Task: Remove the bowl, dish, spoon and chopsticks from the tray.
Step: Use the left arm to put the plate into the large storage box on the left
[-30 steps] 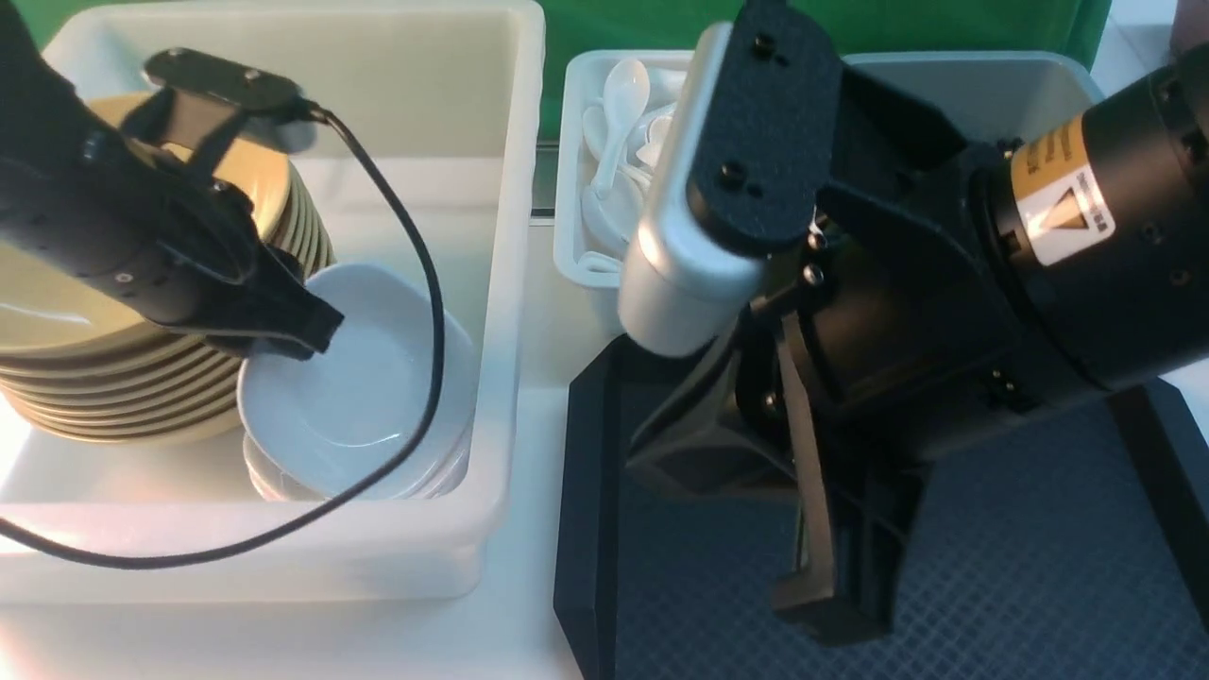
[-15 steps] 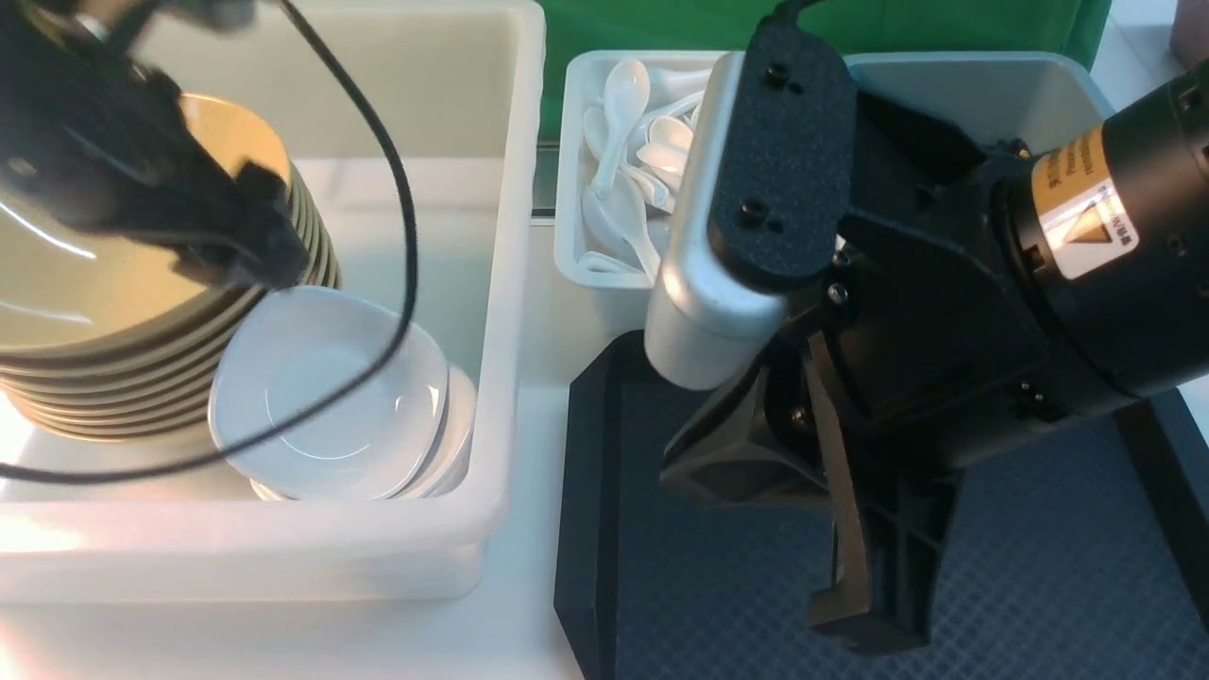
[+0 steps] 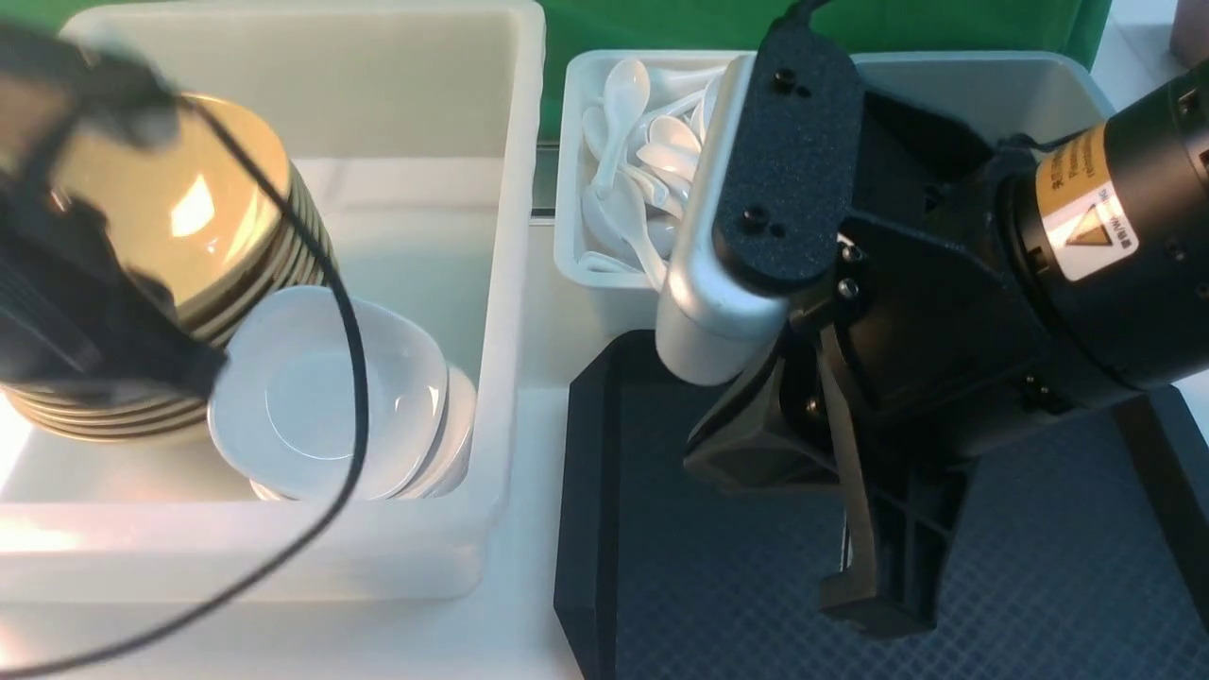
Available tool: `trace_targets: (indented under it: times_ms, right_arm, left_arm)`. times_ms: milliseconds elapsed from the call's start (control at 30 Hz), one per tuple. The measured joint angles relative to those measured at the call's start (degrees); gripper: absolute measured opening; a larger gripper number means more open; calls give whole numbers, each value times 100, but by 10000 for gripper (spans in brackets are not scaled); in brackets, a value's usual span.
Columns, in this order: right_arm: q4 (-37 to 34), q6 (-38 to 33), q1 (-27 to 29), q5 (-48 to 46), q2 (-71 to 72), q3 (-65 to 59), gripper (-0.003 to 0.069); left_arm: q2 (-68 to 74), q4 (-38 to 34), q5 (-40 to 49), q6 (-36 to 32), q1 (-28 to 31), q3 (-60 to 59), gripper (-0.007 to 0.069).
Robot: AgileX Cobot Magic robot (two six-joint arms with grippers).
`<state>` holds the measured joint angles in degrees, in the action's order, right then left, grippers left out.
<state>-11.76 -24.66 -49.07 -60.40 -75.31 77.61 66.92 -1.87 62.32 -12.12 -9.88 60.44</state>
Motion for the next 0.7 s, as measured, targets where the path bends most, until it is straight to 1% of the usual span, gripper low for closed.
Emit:
trace_targets:
  times_ms: [133,267,367,467,700]
  right_arm:
    - [18,0,0,-35,0,1,45]
    - [75,0,0,-35,0,6,45]
    - [109,0,0,-35,0,7,45]
    - [142,2,0,-35,0,7,45]
    - [159,79,0,-87,0,7,45]
  left_arm:
    - [173,231,-455,283,0,-389,-11]
    - [430,690,-1045,758,0,-433,-11]
    - [629,863,-1326,948,0,-433,-11]
    - [903,883,-1472,1002,0,-433,-11]
    - [1269,731,-1503,996,-54,-445,-15]
